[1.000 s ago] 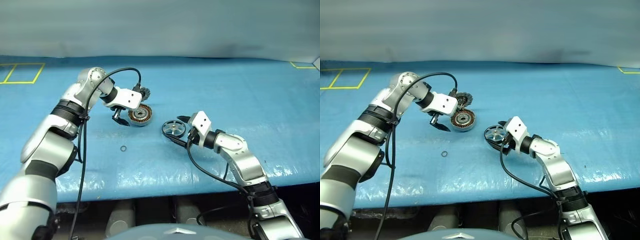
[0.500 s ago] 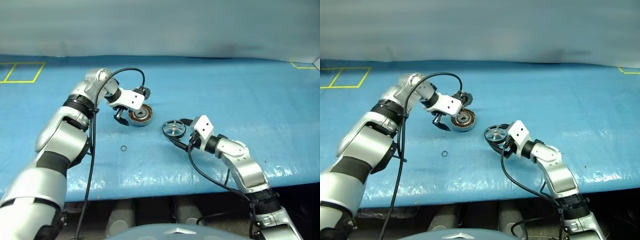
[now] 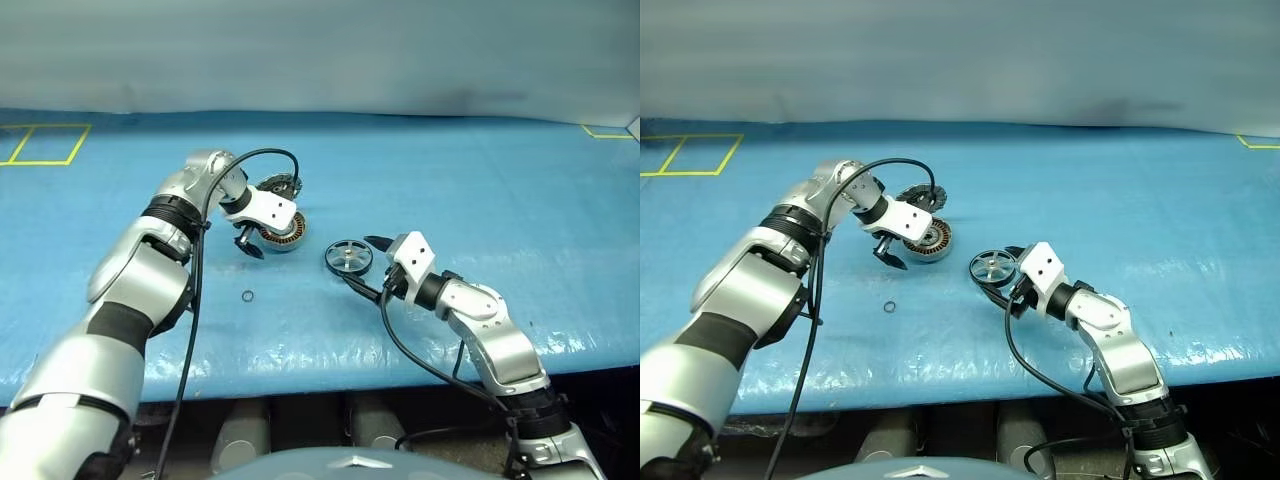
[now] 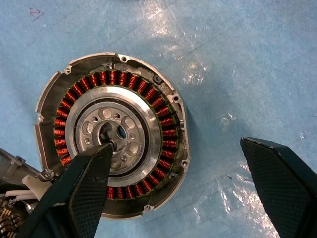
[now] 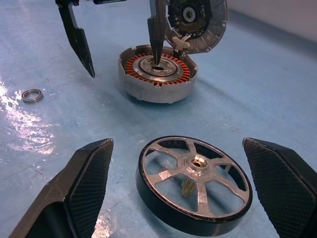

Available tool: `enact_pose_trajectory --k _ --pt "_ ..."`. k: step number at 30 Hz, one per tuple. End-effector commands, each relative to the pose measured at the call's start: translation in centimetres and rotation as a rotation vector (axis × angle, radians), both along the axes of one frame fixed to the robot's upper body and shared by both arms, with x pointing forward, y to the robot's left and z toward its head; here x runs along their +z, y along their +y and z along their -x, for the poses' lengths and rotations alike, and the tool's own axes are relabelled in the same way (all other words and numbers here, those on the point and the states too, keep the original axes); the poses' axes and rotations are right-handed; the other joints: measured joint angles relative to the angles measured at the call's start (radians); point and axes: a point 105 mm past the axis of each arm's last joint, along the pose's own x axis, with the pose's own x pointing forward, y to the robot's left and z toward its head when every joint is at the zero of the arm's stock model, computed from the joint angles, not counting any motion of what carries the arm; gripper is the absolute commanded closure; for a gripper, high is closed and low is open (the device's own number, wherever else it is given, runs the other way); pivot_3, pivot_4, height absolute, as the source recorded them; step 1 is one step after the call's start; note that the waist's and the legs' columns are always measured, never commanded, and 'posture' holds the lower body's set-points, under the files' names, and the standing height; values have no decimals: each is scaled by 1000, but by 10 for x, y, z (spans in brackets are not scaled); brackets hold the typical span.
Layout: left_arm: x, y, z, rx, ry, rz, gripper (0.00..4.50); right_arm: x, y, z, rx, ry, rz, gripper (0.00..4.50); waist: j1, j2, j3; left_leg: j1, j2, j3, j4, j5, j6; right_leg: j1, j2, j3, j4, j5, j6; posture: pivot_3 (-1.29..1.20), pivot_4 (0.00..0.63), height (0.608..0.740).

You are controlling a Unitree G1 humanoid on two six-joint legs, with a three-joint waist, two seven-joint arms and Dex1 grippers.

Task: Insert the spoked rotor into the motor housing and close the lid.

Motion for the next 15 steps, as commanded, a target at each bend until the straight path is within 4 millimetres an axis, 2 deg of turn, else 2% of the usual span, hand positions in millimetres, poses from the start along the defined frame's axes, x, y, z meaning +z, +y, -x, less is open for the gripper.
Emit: enact_pose_trajectory --k 1,8,11,14,15 --pt "4 1 -2 -2 -14 6 0 11 0 2 -1 -39 -17 26 0 0 0 0 0 0 0 0 0 0 0 0 0 0 0 0 150 740" --pt "-4 3 -2 16 -16 -12 0 14 1 2 -3 -46 -16 26 0 0 0 0 0 0 1 0 0 0 0 0 1 0 1 0 150 740" --pt "-8 5 -2 21 -18 -19 604 17 -1 1 -12 -61 -13 0 -1 0 0 1 0 0 1 0 0 0 0 0 1 0 1 0 150 740" --pt "-11 5 -2 21 -17 -28 1545 19 -2 2 -17 -68 -12 0 -2 0 0 1 0 0 1 0 0 1 0 0 2 1 1 0 150 740" --pt "-11 5 -2 23 -18 -27 1545 19 -2 2 -17 -69 -12 0 -3 0 0 1 0 0 1 0 0 1 0 0 2 1 1 0 150 740"
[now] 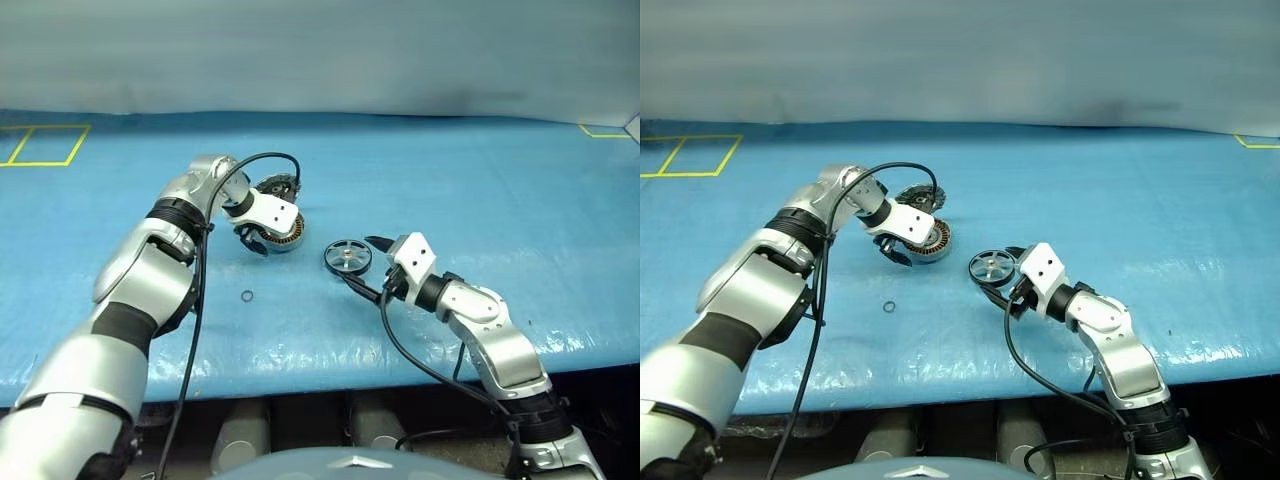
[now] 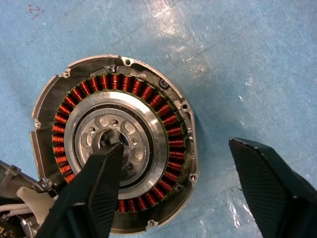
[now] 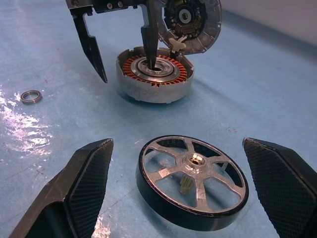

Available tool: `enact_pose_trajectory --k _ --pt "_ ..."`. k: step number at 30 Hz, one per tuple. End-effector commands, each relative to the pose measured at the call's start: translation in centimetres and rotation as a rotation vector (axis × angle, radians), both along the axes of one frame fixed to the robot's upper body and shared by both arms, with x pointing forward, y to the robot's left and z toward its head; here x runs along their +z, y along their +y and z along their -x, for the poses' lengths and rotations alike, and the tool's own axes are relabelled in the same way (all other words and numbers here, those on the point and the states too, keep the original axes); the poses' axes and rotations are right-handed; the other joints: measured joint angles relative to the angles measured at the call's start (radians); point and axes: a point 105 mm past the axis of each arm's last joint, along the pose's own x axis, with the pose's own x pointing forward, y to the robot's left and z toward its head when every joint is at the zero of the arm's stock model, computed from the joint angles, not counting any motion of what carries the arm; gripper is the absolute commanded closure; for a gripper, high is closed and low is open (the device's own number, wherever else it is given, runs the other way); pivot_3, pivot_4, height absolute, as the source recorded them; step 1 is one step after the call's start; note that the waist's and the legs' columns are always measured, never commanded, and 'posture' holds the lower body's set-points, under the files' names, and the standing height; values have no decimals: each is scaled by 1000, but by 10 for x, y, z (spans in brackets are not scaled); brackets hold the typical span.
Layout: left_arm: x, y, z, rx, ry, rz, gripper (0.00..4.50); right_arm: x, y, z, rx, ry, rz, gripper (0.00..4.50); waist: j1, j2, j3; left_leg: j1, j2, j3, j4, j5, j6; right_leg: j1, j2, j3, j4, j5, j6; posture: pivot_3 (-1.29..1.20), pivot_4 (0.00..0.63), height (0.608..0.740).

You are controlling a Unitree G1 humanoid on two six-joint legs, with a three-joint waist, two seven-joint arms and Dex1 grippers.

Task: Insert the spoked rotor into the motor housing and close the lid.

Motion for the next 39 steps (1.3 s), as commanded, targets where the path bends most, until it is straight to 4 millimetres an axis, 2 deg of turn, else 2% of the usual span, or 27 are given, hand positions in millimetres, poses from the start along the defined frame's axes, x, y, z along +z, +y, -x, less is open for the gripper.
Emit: enact_pose_trajectory --k 1,3,7,17,22,28,35,39 --pt "-5 5 1 10 11 -21 1545 17 -1 1 -2 -63 -12 0 -1 0 0 0 0 0 0 0 0 0 0 0 0 0 0 0 150 740" --pt "-5 6 2 2 18 -29 1545 17 -1 1 -7 -65 -13 0 -1 0 0 0 0 0 0 0 0 0 0 0 1 0 0 0 150 740" --pt "-7 9 3 -1 18 -43 2637 18 -2 1 -15 -72 -13 0 0 1 0 1 0 0 0 0 0 0 0 1 1 0 0 0 150 740" --pt "-5 17 5 -31 17 -41 2686 22 -4 0 -26 -90 -12 0 -6 0 0 2 0 1 8 0 0 0 1 1 10 -1 -2 0 150 740" --pt "8 6 12 -121 34 -3 2686 19 -5 5 -7 -67 -2 0 -7 0 0 0 1 0 12 0 0 0 1 1 12 -2 -2 0 150 740" --pt "16 -17 31 -250 132 72 2686 18 -7 5 -7 -60 0 0 1 -1 1 -1 0 0 13 -1 1 -1 1 2 11 -1 -2 0 150 740" --pt "13 -32 40 -325 135 77 2686 18 -4 6 -4 -54 -2 0 2 -2 2 -2 0 0 14 -1 1 -1 1 1 11 -1 -2 0 150 740" --pt "5 -34 45 -345 157 49 2686 18 -6 6 -16 -55 -5 0 2 -2 2 -2 0 0 14 -1 1 -1 1 2 11 -1 -2 0 150 740"
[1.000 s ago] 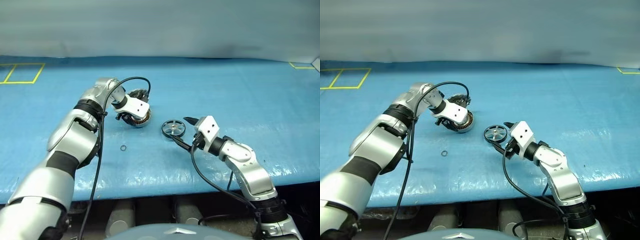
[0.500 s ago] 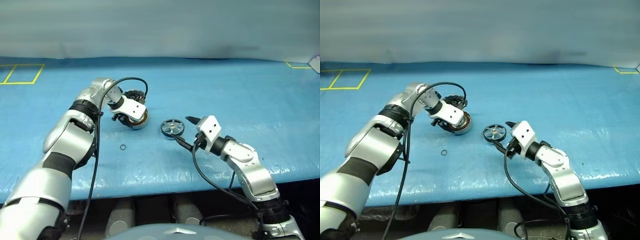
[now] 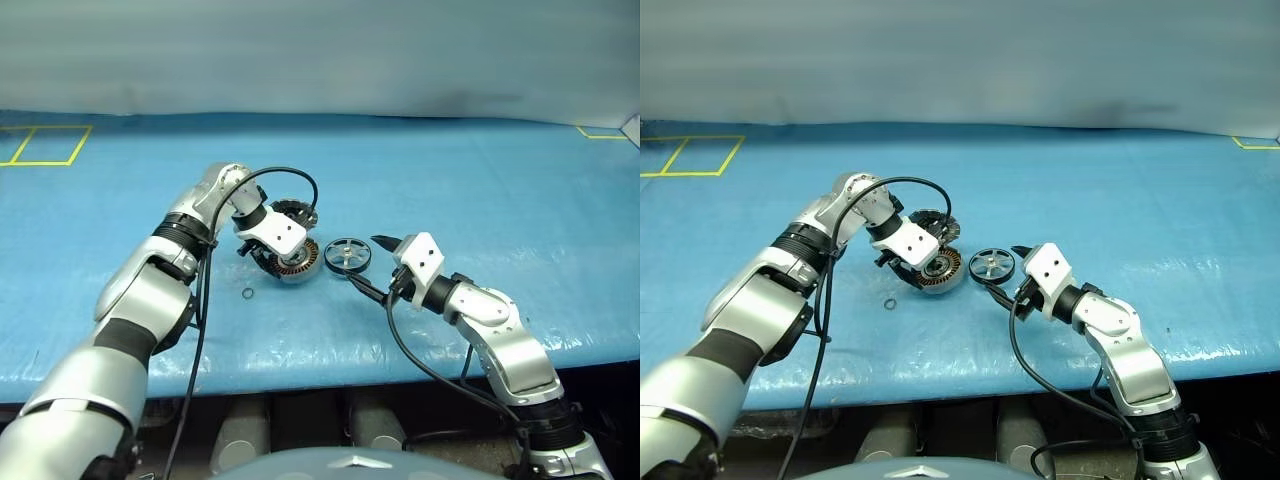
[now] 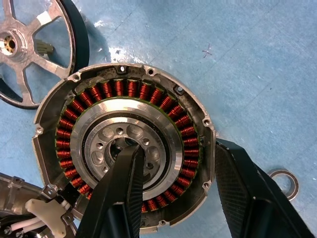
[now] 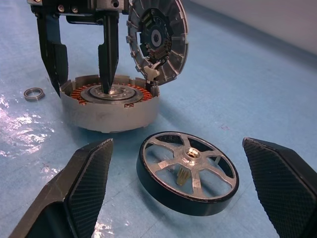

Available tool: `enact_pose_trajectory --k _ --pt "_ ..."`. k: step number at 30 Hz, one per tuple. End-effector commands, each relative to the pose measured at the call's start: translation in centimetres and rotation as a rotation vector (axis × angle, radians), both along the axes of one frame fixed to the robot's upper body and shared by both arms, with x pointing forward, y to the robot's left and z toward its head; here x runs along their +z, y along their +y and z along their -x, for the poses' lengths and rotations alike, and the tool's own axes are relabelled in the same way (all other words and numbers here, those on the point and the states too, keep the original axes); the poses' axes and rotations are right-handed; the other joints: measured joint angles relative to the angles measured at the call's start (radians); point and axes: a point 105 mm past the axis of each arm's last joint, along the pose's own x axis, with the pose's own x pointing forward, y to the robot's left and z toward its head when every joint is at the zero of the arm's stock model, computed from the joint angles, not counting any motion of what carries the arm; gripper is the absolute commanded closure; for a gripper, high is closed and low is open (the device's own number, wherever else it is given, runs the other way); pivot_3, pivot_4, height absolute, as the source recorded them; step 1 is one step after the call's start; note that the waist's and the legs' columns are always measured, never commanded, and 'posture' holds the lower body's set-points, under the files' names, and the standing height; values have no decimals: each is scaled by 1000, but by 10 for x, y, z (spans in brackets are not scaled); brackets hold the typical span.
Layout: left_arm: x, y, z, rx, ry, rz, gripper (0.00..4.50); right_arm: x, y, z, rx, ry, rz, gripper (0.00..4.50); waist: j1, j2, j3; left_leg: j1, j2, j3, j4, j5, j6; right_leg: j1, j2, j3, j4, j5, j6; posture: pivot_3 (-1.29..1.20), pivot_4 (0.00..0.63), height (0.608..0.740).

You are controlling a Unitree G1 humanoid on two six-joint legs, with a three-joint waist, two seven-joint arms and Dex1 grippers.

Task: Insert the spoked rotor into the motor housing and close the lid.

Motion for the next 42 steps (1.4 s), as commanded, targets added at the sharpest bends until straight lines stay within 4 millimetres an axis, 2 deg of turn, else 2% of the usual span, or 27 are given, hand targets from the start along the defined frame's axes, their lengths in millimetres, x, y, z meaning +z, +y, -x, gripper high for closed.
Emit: enact_pose_trajectory --k 1,5,13,14,17,21,27,31,35,39,42 --pt "6 -7 2 -46 -23 9 2686 13 0 1 2 -48 -18 0 1 0 0 0 0 0 0 0 0 0 0 0 0 0 0 0 150 740" --pt "-4 -1 6 -60 -5 -38 2686 13 0 2 -5 -49 -16 0 0 0 0 0 0 0 0 0 0 0 0 0 0 0 0 0 150 740" --pt "-7 3 10 -83 1 -66 2686 14 2 -1 1 -55 -14 0 -1 0 0 1 0 0 0 0 1 0 0 0 0 0 0 0 150 740" --pt "-7 3 10 -91 -2 -57 1966 14 2 -1 2 -57 -13 0 -1 0 0 1 0 0 0 0 1 0 0 0 0 0 0 0 150 740" --pt "-1 -8 10 -84 -9 25 1089 14 4 -2 7 -58 -13 0 -1 0 0 1 0 0 0 0 1 0 0 0 0 0 0 0 150 740" --pt "8 -18 14 -82 -4 132 1089 13 5 -2 10 -58 -12 0 1 0 0 0 0 0 0 0 1 0 0 0 0 0 0 0 150 740" --pt "31 -19 20 -27 17 245 1089 11 6 -2 15 -51 -9 0 1 0 0 0 0 0 0 -1 1 0 0 0 -1 0 0 0 150 740" --pt "27 -1 34 -18 31 195 1089 9 6 -5 20 -41 0 0 -9 1 1 1 1 1 -1 -1 1 0 0 1 0 0 0 0 150 740" --pt "31 4 44 39 60 246 1089 7 9 -7 36 -32 -2 0 -8 1 1 2 1 1 -1 -1 1 0 0 1 1 0 -1 0 150 740" --pt "29 -9 53 129 81 376 1089 4 13 -10 43 -21 -12 0 0 1 1 1 1 1 0 -1 1 0 0 1 0 0 0 0 150 740" --pt "39 -23 51 251 55 586 1089 5 16 -15 29 -17 -44 0 1 1 1 1 1 1 0 -1 1 1 0 1 0 0 0 0 150 740"
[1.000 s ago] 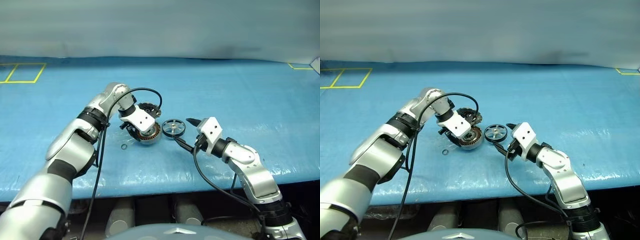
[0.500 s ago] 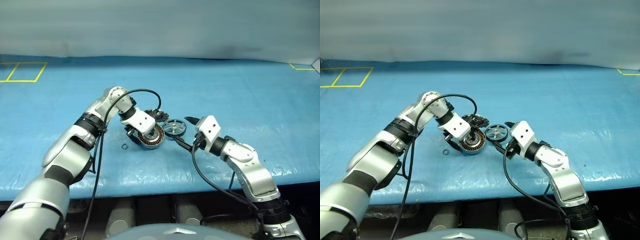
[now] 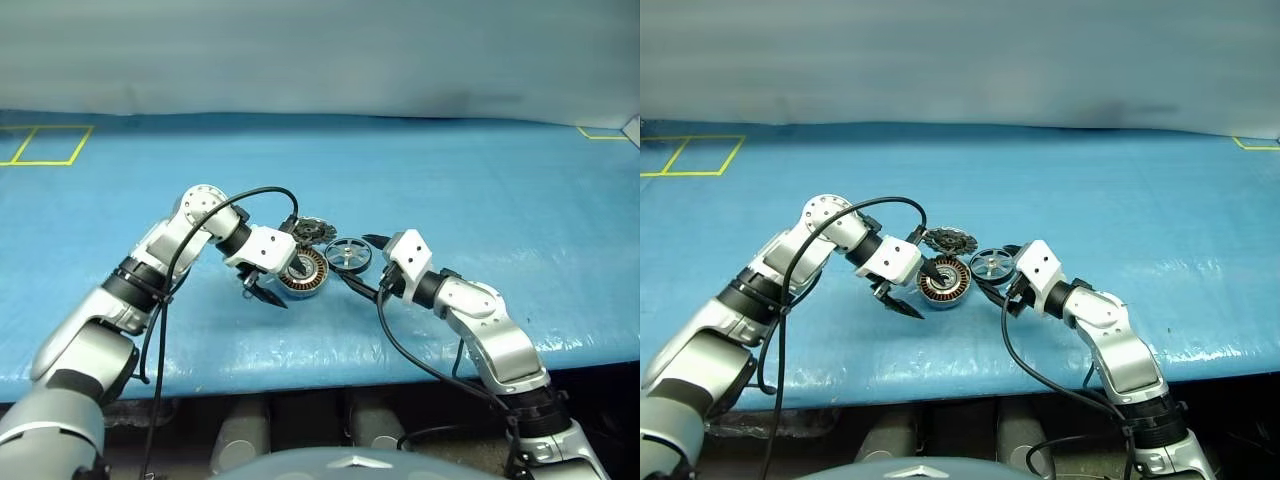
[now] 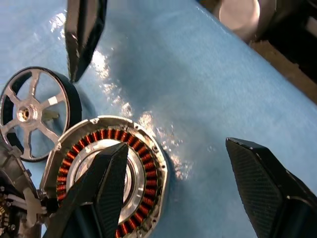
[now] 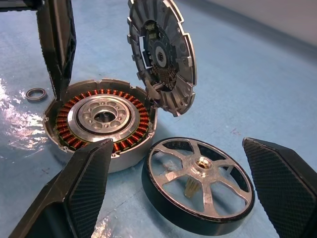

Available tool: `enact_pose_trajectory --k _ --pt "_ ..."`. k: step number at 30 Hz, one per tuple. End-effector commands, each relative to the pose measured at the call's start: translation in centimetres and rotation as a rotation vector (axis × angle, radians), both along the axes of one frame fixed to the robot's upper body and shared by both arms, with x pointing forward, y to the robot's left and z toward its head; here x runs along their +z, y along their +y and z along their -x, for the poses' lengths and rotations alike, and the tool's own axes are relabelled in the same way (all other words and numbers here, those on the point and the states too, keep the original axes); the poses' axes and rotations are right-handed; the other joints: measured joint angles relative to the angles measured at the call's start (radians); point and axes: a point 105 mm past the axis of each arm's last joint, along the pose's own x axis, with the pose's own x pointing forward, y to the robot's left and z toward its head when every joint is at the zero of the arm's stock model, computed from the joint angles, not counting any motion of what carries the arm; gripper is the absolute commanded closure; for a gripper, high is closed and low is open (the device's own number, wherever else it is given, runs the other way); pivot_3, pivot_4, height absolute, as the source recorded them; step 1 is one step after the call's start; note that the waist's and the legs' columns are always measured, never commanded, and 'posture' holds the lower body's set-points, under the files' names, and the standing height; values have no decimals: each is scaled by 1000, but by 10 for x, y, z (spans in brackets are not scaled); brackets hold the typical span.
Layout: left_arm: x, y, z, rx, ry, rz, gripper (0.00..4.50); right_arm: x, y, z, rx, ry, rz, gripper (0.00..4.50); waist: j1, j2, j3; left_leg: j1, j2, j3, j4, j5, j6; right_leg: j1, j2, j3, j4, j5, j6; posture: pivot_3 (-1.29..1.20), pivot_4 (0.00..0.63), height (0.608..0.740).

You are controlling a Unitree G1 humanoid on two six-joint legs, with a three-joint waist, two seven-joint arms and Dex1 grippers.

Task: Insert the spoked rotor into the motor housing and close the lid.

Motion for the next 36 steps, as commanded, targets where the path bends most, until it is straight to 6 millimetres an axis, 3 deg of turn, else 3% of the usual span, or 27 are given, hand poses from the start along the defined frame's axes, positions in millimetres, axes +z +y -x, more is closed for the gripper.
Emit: enact_pose_trajectory --k 1,3,5,9,12,18,26,32,36 --pt "29 -16 -5 161 -63 275 1089 12 4 -4 -1 -38 -57 0 0 0 0 0 0 0 0 0 0 0 0 0 0 0 0 0 150 740" --pt "35 -14 -6 276 -66 406 1089 11 7 2 37 -16 -95 0 -3 0 0 0 0 0 0 0 0 0 0 0 0 0 0 0 150 740" --pt "29 -6 0 355 -46 454 1089 9 7 8 62 -5 -110 0 -6 0 0 1 0 0 -1 0 0 0 0 0 0 0 0 0 150 740" --pt "-3 19 20 510 51 454 1089 12 3 16 81 27 -214 0 -8 1 0 3 1 1 -4 0 0 0 0 0 0 -1 -1 0 150 740" --pt "-16 36 28 605 66 450 1089 13 2 19 112 47 -252 0 -6 1 0 3 1 1 -2 0 0 1 0 0 0 -1 -1 0 150 740" --pt "-31 70 23 783 1 402 1089 13 3 18 160 44 -214 0 1 1 0 3 1 3 0 0 -1 0 -2 0 0 -1 -1 0 150 740" --pt "-40 80 18 877 28 421 1089 8 -2 16 133 75 -203 0 1 1 0 2 1 4 -5 -1 -1 -2 -3 -1 -1 -1 -1 0 150 740" --pt "-49 87 16 927 20 411 1089 3 6 32 241 116 -177 0 0 1 0 2 1 4 -6 -1 -1 -2 -3 -1 -2 -1 -2 0 150 740" --pt "-57 89 21 957 43 420 1089 1 10 33 260 109 -163 0 -1 1 0 3 1 5 -5 -1 -1 -2 -3 0 -2 -1 -2 0 150 740"
